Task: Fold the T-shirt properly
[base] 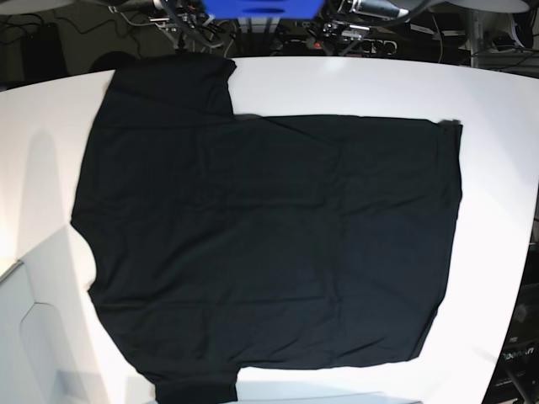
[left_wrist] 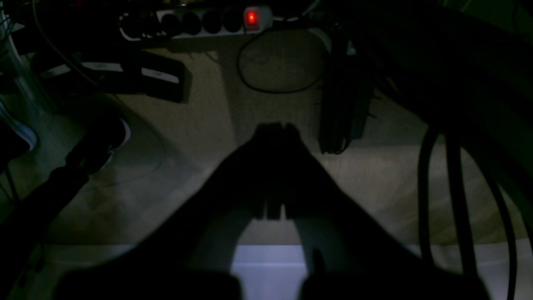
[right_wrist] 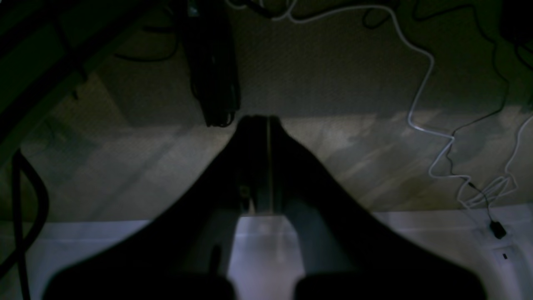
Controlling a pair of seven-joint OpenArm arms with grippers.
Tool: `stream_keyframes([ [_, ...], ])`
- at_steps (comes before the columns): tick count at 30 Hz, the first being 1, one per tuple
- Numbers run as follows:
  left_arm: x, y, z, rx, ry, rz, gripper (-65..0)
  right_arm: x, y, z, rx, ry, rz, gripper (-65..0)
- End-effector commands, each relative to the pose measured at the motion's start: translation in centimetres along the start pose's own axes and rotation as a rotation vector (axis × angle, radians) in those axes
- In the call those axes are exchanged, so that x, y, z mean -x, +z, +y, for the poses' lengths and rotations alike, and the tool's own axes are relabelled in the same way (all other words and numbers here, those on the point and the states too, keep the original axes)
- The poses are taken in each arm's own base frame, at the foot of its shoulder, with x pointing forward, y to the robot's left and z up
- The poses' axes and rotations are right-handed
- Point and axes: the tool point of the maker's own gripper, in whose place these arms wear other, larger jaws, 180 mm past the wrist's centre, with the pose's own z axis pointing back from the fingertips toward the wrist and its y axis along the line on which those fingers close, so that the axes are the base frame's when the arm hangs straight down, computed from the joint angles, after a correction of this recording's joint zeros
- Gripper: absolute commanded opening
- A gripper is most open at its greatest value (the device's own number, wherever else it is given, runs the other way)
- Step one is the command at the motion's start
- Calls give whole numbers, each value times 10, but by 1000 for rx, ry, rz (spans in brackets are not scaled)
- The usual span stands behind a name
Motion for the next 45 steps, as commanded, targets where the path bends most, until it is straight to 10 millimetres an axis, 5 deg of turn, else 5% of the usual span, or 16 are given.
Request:
stream_keyframes([
  [1, 3, 0, 3, -10, -1, 3, -650, 4, 0, 6, -28, -8, 5, -650],
  [45, 5, 0, 17, -30, 5, 3, -650, 11, 0, 6, -29, -14, 14, -650],
])
